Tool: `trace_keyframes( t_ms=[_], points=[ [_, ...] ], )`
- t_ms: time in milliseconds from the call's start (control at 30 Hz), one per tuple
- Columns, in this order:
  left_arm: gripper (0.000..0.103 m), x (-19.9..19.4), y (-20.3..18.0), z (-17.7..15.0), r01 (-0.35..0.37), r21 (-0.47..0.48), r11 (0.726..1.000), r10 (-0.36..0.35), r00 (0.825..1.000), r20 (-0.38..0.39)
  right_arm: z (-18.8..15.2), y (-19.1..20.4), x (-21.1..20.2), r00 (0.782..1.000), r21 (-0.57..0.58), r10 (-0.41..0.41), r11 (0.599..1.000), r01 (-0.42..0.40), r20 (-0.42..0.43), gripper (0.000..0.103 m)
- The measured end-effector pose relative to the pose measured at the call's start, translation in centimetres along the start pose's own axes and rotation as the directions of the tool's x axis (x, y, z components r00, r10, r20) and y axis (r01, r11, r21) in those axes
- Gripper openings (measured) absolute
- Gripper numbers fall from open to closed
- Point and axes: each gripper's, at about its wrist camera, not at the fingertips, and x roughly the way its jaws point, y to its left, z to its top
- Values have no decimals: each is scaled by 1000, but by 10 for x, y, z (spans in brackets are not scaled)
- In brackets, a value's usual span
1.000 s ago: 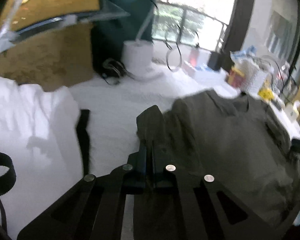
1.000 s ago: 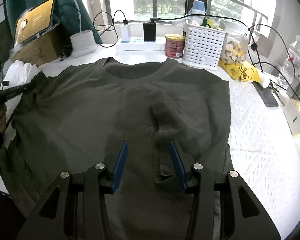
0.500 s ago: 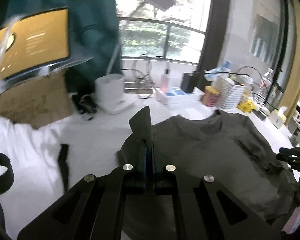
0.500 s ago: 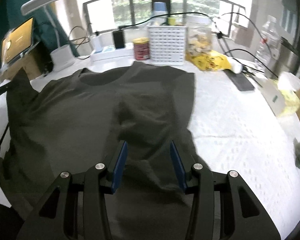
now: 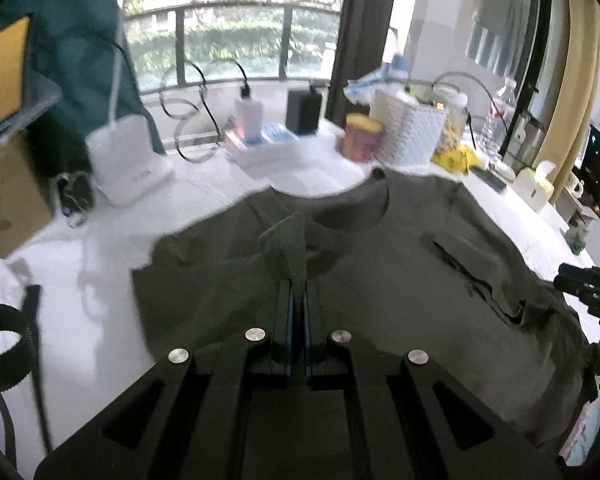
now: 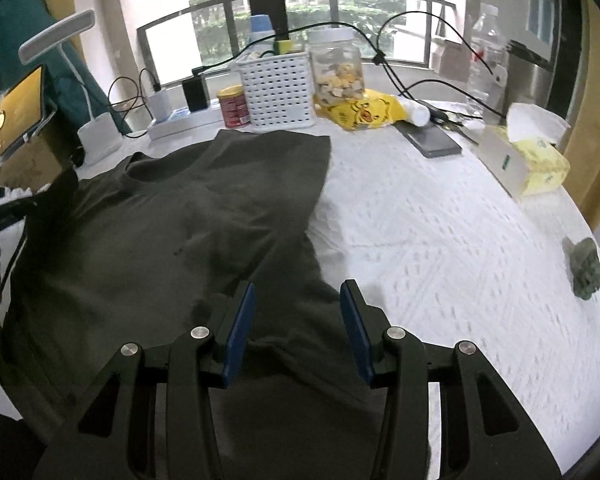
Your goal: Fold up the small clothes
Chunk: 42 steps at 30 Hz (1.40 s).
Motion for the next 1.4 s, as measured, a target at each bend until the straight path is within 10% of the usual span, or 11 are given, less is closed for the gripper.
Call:
trace_keyframes(
  t_ms=[233,300,367,433,933,1133,1333,1400],
  points=[
    [6,20,-15,-11,36,15,999,-34,994,-102,-1,-3,-1,1000,13,1,1000,-1,2,47],
    [16,12,-16,-12,47,20,999,-45,994,-97,0,-2,-1,1000,11,4,1000,-4,4,47],
    [56,-1,-12,-14,50,19,999,-49,996,-80,1,1,0,1000,6,9,1000,-9,6,47],
    [68,-15,-4,-16,41,-1,999,-41,998,-54,2,4,1,1000,-2,14,1000,-14,6,47],
    [69,-33,70,-60,-10,-183,983,-13,992,-125,3,33,-1,999,-52,32,998,-32,-1,47],
    [63,-34,61,-68,49,-169,984,-64,995,-81,1,35,-3,1000,-54,29,998,-29,-2,47],
    [2,-43,35,-63,62,-59,996,-64,997,-44,-1,34,-5,1000,-48,28,998,-28,3,47],
    [2,-44,26,-62,62,-34,998,-63,997,-41,-3,33,-7,1000,-46,29,999,-28,6,47]
  ],
)
